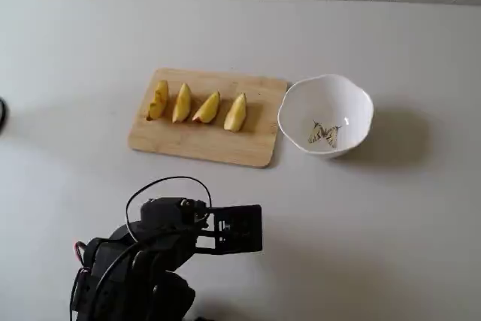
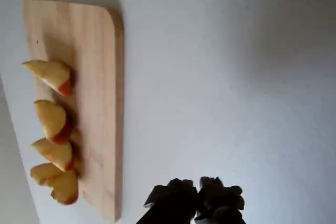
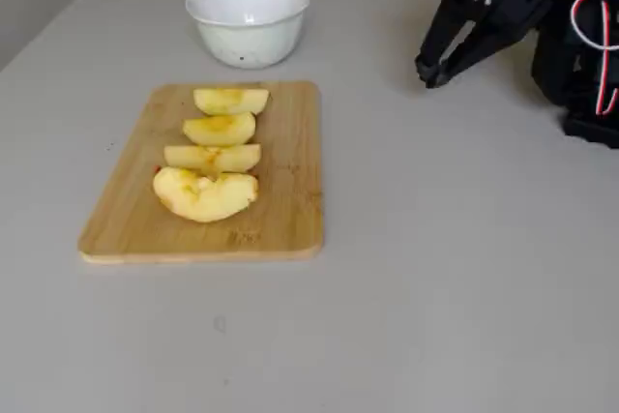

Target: Pick up the rightmost apple slice from the cutting board and place it into the bowl

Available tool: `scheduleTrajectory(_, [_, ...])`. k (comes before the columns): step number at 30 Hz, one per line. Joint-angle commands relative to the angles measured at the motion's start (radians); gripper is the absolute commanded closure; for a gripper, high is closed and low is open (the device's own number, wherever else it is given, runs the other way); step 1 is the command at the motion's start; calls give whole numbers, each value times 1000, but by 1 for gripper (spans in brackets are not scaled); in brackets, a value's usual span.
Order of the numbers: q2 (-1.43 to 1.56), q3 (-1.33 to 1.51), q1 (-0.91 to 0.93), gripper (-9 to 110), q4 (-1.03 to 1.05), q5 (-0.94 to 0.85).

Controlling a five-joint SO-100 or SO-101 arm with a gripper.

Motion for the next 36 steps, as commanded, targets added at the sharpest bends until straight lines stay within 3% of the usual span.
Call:
scheduleTrajectory(1, [9, -2, -5, 101, -12, -9])
scheduleTrajectory(11, [9, -2, 0, 101, -12, -3])
scheduleTrajectory(18, [9, 0, 84, 90, -25, -32])
scheduleTrajectory(21, [9, 3, 155, 88, -44, -199])
scheduleTrajectory(25, [9, -52, 80, 89, 52, -525])
scheduleTrajectory(28, [-17, -156, 55, 89, 60, -621])
scheduleTrajectory(36, [-897, -856, 48, 85, 87, -887])
